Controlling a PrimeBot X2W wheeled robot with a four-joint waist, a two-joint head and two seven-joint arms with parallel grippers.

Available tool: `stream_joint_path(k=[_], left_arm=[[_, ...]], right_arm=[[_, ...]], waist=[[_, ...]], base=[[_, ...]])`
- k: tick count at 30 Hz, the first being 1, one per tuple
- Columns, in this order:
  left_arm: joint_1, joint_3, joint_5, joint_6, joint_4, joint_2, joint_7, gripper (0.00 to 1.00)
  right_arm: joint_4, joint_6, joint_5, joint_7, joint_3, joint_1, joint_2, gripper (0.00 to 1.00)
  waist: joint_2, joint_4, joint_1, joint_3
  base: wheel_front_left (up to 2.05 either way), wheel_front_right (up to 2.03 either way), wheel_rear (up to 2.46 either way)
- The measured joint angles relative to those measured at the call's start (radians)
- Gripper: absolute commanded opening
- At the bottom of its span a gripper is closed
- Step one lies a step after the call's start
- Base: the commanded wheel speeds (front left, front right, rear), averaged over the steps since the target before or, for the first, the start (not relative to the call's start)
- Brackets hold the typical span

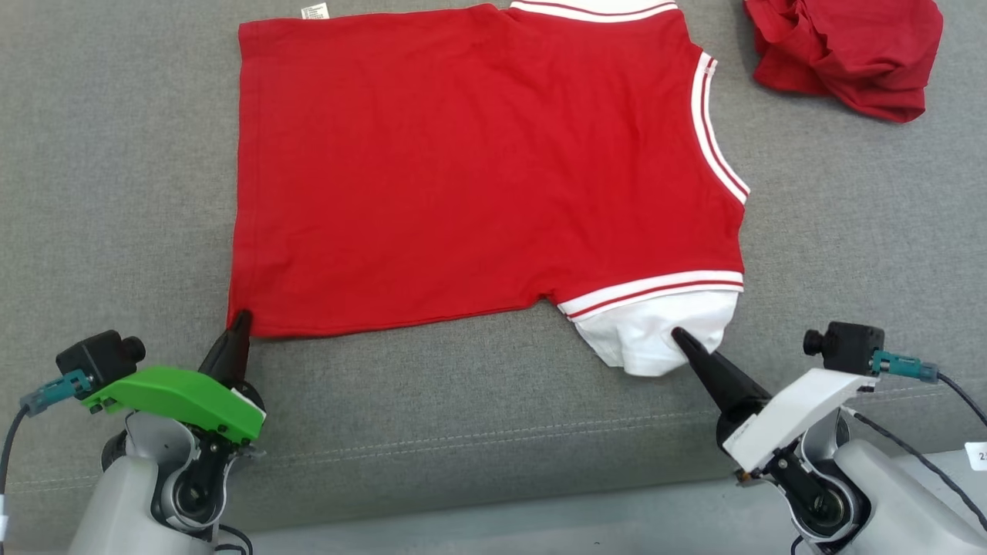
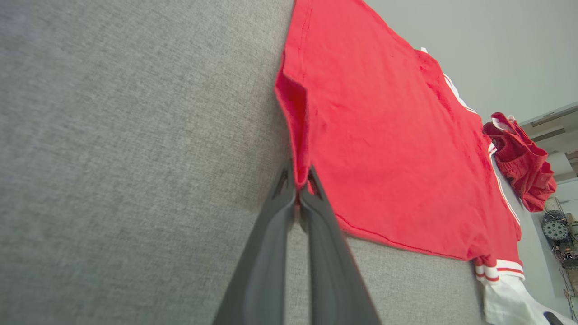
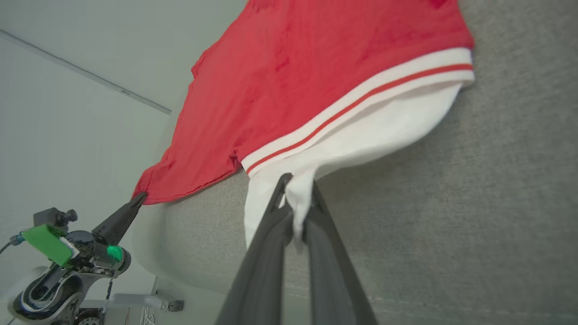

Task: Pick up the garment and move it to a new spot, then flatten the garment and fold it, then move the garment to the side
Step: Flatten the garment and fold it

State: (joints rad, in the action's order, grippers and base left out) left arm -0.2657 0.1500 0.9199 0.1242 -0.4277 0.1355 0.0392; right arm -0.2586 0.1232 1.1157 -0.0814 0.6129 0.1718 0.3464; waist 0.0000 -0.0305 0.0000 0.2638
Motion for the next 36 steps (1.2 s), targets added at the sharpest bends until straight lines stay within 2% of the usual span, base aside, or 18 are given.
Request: stream_joint_path(k=[6,11,21,36], left_arm=[[-0.045,-0.005,0.054,0.000,0.040,-0.003,0.024,0.00],[-0.100,-0.029,0.073,0.000,0.055,-0.001,0.040,0.00],[-0.213,-0.071,0.081,0.000,0.044,0.007,0.023,0.00],[-0.331,-0.057,0.080,0.000,0.022,0.006,0.001,0.00]], right_arm=[[0.063,0.000,0.111,0.013,-0.044,0.024,0.004,0.00],[0.099,0.000,0.160,0.013,-0.091,0.084,0.017,0.00],[0.092,0.000,0.188,0.003,-0.160,0.199,0.055,0.00],[0.067,0.000,0.208,-0.006,-0.164,0.347,0.061,0.00]], waist=[[0.0000,0.003,0.0000,0.031],[0.0000,0.004,0.0000,0.069],[0.0000,0.004,0.0000,0.177],[0.0000,0.016,0.0001,0.265]], base=[[0.00,0.00,0.00],[0.00,0.00,0.00],[0.00,0.00,0.00],[0.00,0.00,0.00]])
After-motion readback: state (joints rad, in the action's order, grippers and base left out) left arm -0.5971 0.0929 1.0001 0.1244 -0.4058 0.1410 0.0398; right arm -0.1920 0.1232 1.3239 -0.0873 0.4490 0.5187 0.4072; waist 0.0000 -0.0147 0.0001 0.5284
